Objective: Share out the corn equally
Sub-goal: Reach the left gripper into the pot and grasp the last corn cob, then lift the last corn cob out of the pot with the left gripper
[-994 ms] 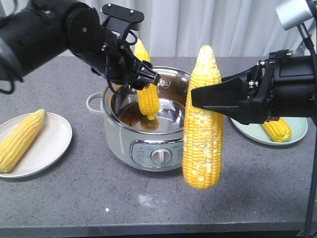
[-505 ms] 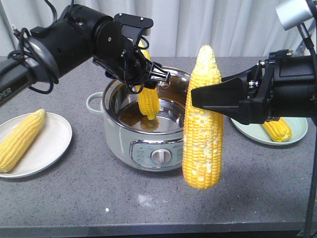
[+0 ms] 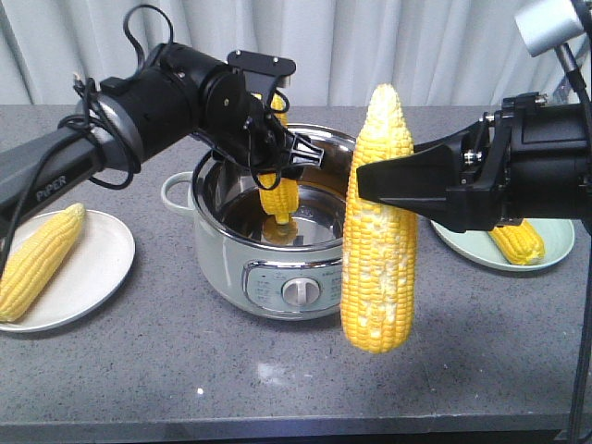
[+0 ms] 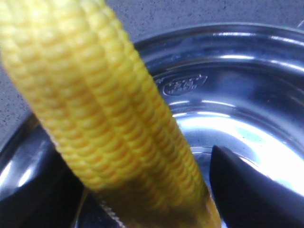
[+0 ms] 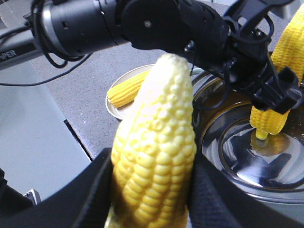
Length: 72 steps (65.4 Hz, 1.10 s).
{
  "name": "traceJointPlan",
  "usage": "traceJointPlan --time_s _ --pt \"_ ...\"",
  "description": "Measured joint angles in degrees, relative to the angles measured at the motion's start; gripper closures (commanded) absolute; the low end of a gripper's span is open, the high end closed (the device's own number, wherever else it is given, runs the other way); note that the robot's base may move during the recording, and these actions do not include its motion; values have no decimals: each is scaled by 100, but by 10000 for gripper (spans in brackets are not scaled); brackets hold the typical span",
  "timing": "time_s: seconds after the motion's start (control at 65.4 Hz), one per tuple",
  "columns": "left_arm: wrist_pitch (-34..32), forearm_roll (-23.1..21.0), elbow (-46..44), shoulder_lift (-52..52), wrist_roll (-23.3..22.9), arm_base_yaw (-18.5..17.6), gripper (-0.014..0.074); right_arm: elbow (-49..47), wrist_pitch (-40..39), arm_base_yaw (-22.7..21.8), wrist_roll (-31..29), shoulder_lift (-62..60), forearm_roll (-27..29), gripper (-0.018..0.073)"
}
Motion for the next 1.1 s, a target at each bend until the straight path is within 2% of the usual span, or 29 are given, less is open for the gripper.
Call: traceJointPlan --time_s 0.138,0.321,0.413,0.826,1.101 --pt "-49 -6 0 133 -7 0 94 0 0 0 0 0 0 347" --pt "-97 -16 0 171 -34 -5 251 0 0 0 0 0 0 347" --pt "-97 -20 0 171 -40 -5 290 0 0 0 0 0 0 347" --pt "269 -14 0 -311 -9 -5 293 0 0 0 0 0 0 347" --pt "584 -5 0 -1250 405 -5 293 0 0 0 0 0 0 347"
